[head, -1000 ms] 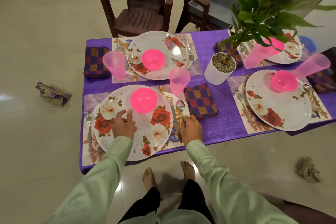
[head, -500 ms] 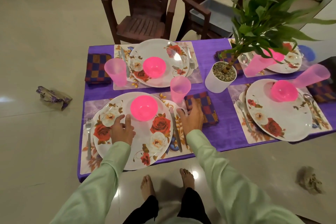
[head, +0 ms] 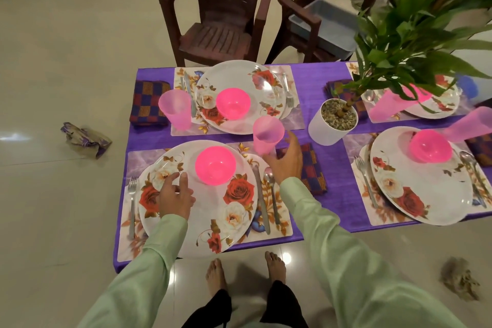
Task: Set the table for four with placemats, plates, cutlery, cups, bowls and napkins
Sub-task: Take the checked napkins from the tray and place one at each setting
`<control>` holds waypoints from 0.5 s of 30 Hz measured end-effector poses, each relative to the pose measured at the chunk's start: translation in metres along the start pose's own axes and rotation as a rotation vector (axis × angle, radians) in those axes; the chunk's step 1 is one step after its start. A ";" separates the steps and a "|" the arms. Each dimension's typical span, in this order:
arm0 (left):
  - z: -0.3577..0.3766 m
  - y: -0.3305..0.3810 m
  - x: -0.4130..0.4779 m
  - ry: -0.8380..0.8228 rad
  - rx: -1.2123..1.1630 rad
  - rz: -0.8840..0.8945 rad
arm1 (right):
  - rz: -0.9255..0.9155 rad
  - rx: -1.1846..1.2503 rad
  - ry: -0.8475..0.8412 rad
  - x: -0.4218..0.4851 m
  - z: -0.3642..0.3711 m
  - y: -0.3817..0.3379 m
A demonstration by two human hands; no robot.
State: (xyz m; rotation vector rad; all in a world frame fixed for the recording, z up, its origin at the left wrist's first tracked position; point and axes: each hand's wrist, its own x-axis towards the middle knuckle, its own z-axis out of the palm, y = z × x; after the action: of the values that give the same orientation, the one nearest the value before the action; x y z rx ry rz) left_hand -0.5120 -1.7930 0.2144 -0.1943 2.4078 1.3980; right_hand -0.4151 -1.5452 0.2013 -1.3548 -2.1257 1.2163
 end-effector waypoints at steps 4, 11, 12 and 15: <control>0.003 0.004 -0.003 0.004 -0.018 0.004 | -0.236 -0.593 0.050 -0.022 -0.035 0.045; 0.007 0.002 -0.009 0.001 -0.015 0.024 | -0.130 -0.911 -0.094 -0.028 -0.029 0.080; 0.007 0.001 -0.009 0.004 -0.006 0.026 | -0.131 -0.898 -0.088 -0.024 -0.028 0.079; 0.004 -0.001 -0.012 0.022 0.020 0.037 | -0.145 -0.899 -0.084 -0.012 -0.026 0.079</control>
State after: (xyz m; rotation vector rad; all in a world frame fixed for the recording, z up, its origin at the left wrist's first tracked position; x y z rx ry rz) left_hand -0.5000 -1.7905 0.2162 -0.1622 2.4543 1.3941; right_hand -0.3472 -1.5292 0.1545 -1.4067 -2.9220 0.2168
